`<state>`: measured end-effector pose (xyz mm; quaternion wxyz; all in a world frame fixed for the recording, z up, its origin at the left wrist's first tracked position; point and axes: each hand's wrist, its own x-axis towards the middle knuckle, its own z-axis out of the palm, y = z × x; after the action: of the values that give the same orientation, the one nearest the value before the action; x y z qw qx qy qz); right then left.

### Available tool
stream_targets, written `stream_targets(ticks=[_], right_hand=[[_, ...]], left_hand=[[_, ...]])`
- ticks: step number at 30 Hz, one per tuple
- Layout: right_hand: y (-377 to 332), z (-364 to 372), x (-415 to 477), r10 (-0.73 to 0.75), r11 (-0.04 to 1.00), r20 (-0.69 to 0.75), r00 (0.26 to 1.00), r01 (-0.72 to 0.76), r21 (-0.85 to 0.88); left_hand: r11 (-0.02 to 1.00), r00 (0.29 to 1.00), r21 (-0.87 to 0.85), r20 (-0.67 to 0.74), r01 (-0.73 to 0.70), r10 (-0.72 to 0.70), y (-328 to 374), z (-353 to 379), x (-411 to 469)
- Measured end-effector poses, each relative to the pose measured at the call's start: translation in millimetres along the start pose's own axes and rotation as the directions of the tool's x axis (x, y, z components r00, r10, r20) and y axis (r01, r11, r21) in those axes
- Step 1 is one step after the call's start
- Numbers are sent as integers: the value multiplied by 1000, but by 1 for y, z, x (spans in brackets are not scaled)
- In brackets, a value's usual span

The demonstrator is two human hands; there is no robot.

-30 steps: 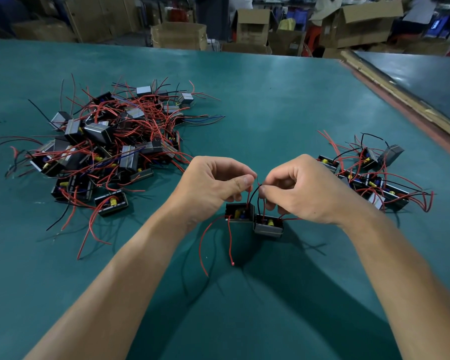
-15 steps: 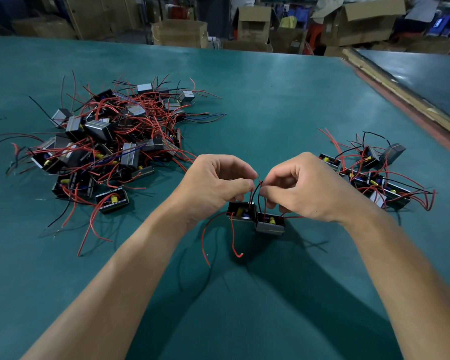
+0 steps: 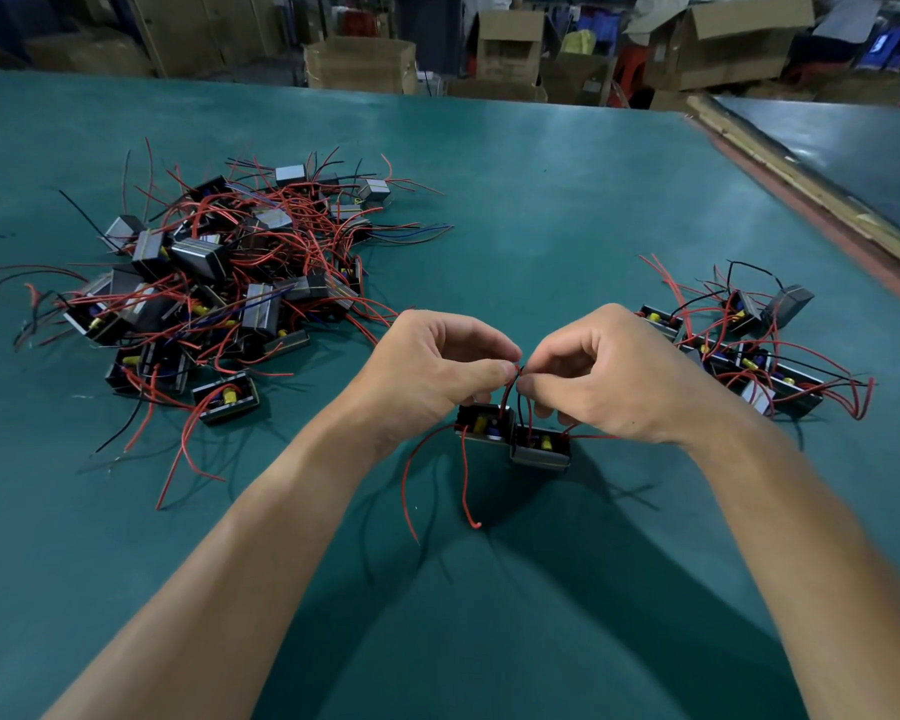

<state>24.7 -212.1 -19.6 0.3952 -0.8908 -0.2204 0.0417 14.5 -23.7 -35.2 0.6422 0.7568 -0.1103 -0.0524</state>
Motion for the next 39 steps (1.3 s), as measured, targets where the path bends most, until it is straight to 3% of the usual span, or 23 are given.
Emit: stream_targets(ticks=[24,32,39], right_hand=[[2,-2,-2,-34,999,6,999,34,7],[-3,-3,-2,-81,987,-166,983,103,125],[-2,-1,-2,-111,985,-156,982,129,116]], left_hand=[[998,999,-52,20,30,-29,3,-1,-4],[999,1000,-23,20,22,-22,3,-1,-4],[999,999,-31,41,23,-21,2,-1,-5]])
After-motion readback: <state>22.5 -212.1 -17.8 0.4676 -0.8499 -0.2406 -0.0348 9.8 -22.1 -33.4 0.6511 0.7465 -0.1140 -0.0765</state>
